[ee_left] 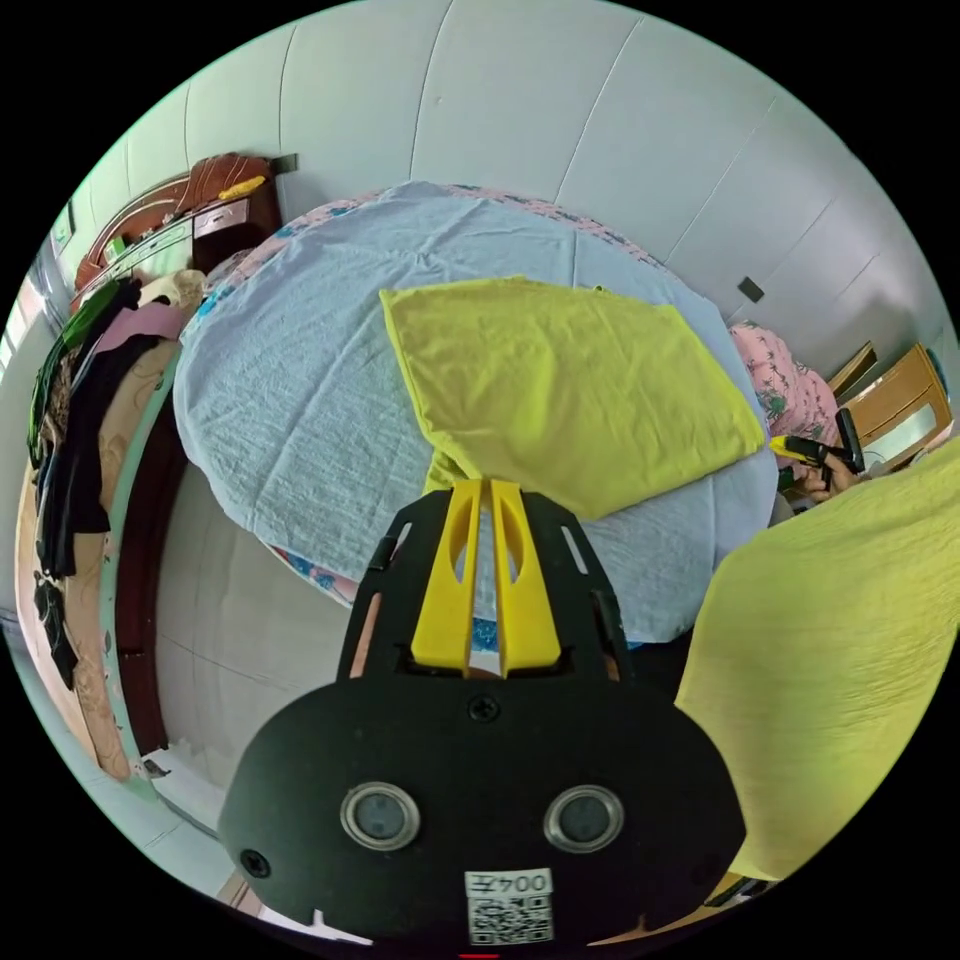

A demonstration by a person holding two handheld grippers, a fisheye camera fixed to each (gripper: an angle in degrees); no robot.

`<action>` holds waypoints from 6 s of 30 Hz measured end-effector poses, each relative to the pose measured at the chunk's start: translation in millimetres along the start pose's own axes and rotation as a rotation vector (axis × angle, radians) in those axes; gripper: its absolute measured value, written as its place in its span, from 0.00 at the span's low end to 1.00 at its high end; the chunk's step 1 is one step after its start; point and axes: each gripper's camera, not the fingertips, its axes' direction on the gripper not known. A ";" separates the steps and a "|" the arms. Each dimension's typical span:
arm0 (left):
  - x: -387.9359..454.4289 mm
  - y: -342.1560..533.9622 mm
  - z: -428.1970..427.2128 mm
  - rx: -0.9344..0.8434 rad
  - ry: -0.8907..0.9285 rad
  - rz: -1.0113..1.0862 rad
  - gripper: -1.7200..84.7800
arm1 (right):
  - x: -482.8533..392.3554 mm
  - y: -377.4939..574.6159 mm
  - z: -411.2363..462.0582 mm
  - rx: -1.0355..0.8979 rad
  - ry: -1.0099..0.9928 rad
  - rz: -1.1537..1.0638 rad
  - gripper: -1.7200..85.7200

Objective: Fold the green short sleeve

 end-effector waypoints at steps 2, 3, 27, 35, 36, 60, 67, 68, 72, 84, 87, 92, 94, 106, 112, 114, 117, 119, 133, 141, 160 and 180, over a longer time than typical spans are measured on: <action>23.8 -12.5 2.7 -0.020 -0.034 0.035 0.03 | -7.8 2.3 -0.9 0.008 0.054 -0.083 0.14; 29.5 -15.1 3.8 -0.041 -0.061 0.043 0.03 | -10.9 2.6 -0.8 0.005 0.076 -0.112 0.14; 230.1 -69.0 70.1 -0.259 -0.098 0.272 0.02 | 31.5 -26.1 -23.9 -0.151 0.316 -0.283 0.08; 315.1 -75.1 78.1 -0.219 -0.187 0.392 0.02 | 125.1 -28.7 -56.0 -0.011 -0.176 0.217 0.15; 321.8 -75.0 78.5 -0.214 -0.198 0.405 0.02 | 129.9 -28.6 -56.7 0.000 -0.195 0.239 0.15; 626.5 -159.2 48.4 0.049 -0.028 0.562 0.16 | 191.7 -129.5 -58.2 0.005 -0.339 0.313 0.01; 864.8 -193.9 92.4 0.084 -0.008 0.919 0.21 | 175.0 -183.9 -64.1 -0.100 -0.430 0.181 0.01; 892.5 -195.7 103.2 0.074 -0.040 0.952 0.20 | 173.4 -194.5 -61.2 -0.131 -0.451 0.150 0.02; 947.8 -198.0 132.0 0.039 -0.194 0.972 0.13 | 174.1 -226.4 -53.1 -0.198 -0.522 0.073 0.03; 940.6 -220.8 90.1 0.084 -0.203 0.611 0.04 | 251.6 -391.0 31.1 -0.305 -0.761 0.123 0.22; 932.2 -217.6 82.2 0.088 -0.190 0.591 0.04 | 247.4 -449.9 77.7 -0.346 -0.721 0.146 0.22; 902.8 -210.2 71.1 0.087 -0.156 0.547 0.03 | 212.6 -526.2 141.3 -0.413 -0.610 0.113 0.17; 889.9 -206.6 66.0 0.093 -0.140 0.524 0.03 | 201.4 -545.0 154.8 -0.416 -0.579 0.097 0.13; 734.2 -137.7 4.5 0.244 0.027 0.210 0.03 | 86.0 -578.8 191.5 -0.293 -0.684 0.101 0.02; 594.5 -65.0 -34.7 0.363 0.148 -0.086 0.03 | -44.7 -565.3 220.7 -0.262 -0.649 -0.036 0.02; 548.9 -40.2 -42.1 0.396 0.184 -0.171 0.03 | -87.5 -558.9 236.9 -0.261 -0.621 -0.089 0.02; 477.5 1.4 -47.7 0.442 0.207 -0.280 0.04 | -156.1 -545.4 273.2 -0.264 -0.560 -0.167 0.02; 421.8 33.5 -45.9 0.466 0.236 -0.353 0.03 | -205.0 -532.7 309.6 -0.273 -0.519 -0.211 0.02; 155.7 202.1 36.0 0.518 0.508 -0.782 0.04 | -385.7 -444.8 540.6 -0.304 -0.161 -0.375 0.03; 63.4 260.3 68.8 0.521 0.593 -0.904 0.04 | -426.6 -399.4 634.2 -0.300 -0.065 -0.358 0.04; -56.5 361.8 62.4 0.588 0.558 -1.127 0.03 | -388.6 -202.1 562.2 0.032 -0.005 -0.868 0.09; -48.8 184.4 134.6 0.183 0.255 -0.585 0.02 | -253.3 114.0 602.3 -0.003 0.393 -1.161 0.09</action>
